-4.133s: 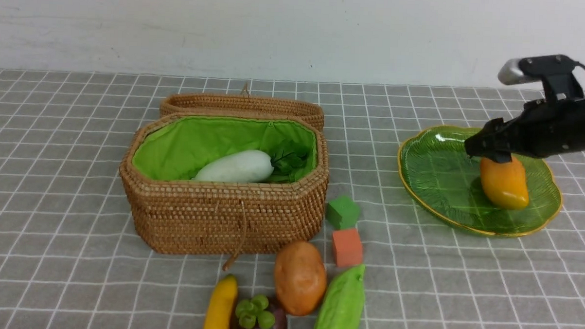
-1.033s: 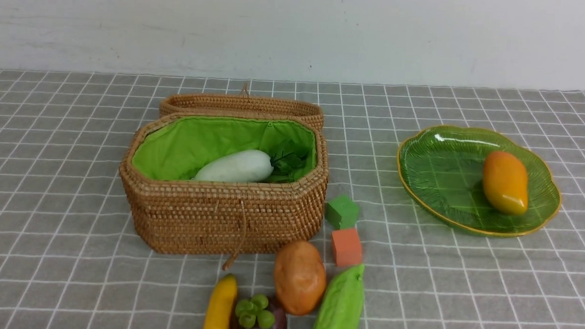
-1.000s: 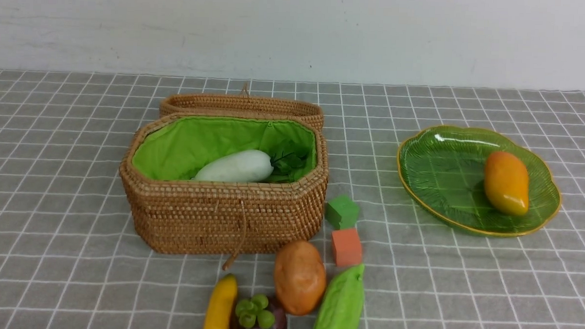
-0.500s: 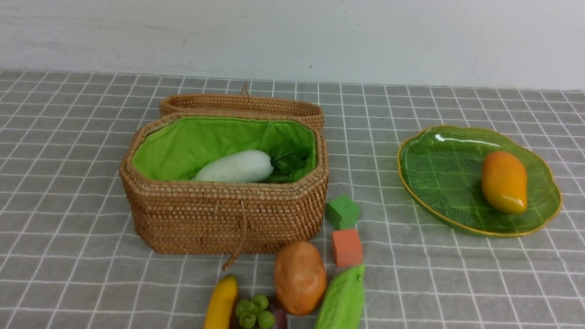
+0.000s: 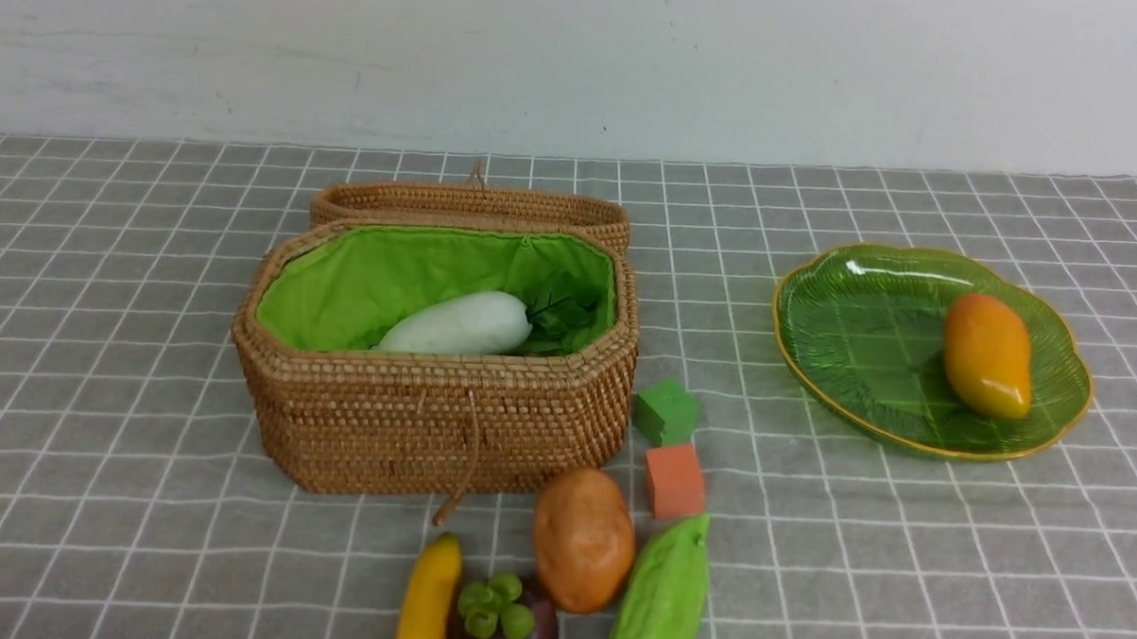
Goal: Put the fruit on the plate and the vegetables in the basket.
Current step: Use the left arm to grab a banana and put it into the right plate
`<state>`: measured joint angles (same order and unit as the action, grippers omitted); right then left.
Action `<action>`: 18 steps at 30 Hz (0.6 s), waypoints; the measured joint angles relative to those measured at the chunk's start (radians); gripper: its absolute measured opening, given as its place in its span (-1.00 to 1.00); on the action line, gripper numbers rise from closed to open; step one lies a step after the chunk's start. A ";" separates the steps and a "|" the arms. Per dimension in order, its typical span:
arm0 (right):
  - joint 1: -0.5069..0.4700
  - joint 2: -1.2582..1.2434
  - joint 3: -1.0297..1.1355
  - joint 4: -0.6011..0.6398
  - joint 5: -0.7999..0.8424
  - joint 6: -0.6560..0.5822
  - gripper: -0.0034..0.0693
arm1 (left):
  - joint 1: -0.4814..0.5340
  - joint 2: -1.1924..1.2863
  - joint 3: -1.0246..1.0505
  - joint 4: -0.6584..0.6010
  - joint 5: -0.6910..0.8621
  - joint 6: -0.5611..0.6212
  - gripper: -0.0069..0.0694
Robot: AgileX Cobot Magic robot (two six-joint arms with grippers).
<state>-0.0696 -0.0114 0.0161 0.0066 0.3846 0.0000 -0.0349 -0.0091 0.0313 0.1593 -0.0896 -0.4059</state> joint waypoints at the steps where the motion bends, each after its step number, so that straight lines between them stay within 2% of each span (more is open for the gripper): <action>1: 0.000 0.000 0.000 0.000 0.000 0.000 -0.67 | 0.000 0.000 0.000 -0.005 -0.015 -0.005 -0.19; 2: 0.000 0.000 0.000 0.000 0.000 0.000 -0.67 | 0.001 0.000 0.000 -0.035 -0.100 -0.032 -0.19; 4: 0.000 0.000 0.000 0.000 0.000 0.000 -0.66 | 0.002 0.000 -0.016 -0.085 -0.169 -0.077 -0.19; 5: 0.000 0.000 0.000 0.000 0.000 0.000 -0.65 | 0.002 0.000 -0.033 -0.098 -0.173 -0.089 -0.19; 7: 0.000 0.000 0.000 0.000 0.000 0.000 -0.64 | 0.002 0.033 -0.203 -0.121 -0.117 -0.104 -0.19; 8: 0.000 0.000 0.000 0.000 0.000 0.000 -0.64 | 0.002 0.039 -0.203 -0.121 -0.117 -0.104 -0.19; 9: 0.000 0.000 0.000 0.000 0.000 0.000 -0.64 | 0.002 0.095 -0.361 -0.117 -0.022 -0.096 -0.19; 10: 0.000 0.000 0.000 0.000 0.000 0.000 -0.64 | 0.002 0.111 -0.398 -0.117 -0.007 -0.095 -0.19; 12: 0.000 0.000 0.000 0.000 0.000 0.000 -0.63 | 0.002 0.213 -0.585 -0.098 0.248 -0.089 -0.19; 13: 0.000 0.000 0.000 0.000 0.000 0.000 -0.62 | 0.002 0.233 -0.614 -0.093 0.301 -0.088 -0.19; 14: 0.000 0.000 0.000 0.000 0.000 0.000 -0.62 | 0.002 0.321 -0.693 -0.067 0.499 -0.088 -0.19; 15: 0.000 0.000 0.000 0.000 0.000 0.000 -0.62 | 0.002 0.343 -0.710 -0.058 0.556 -0.088 -0.19; 16: 0.000 0.000 0.000 0.000 0.000 0.000 -0.61 | 0.002 0.437 -0.749 -0.020 0.759 -0.087 -0.19; 17: 0.000 0.000 0.000 0.000 0.000 0.000 -0.61 | 0.002 0.495 -0.758 0.005 0.853 -0.087 -0.19; 18: 0.000 0.000 0.000 0.000 0.000 0.000 -0.61 | 0.002 0.518 -0.759 0.015 0.883 -0.087 -0.19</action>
<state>-0.0696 -0.0114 0.0161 0.0066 0.3846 0.0000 -0.0330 0.5086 -0.7278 0.1744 0.7936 -0.4930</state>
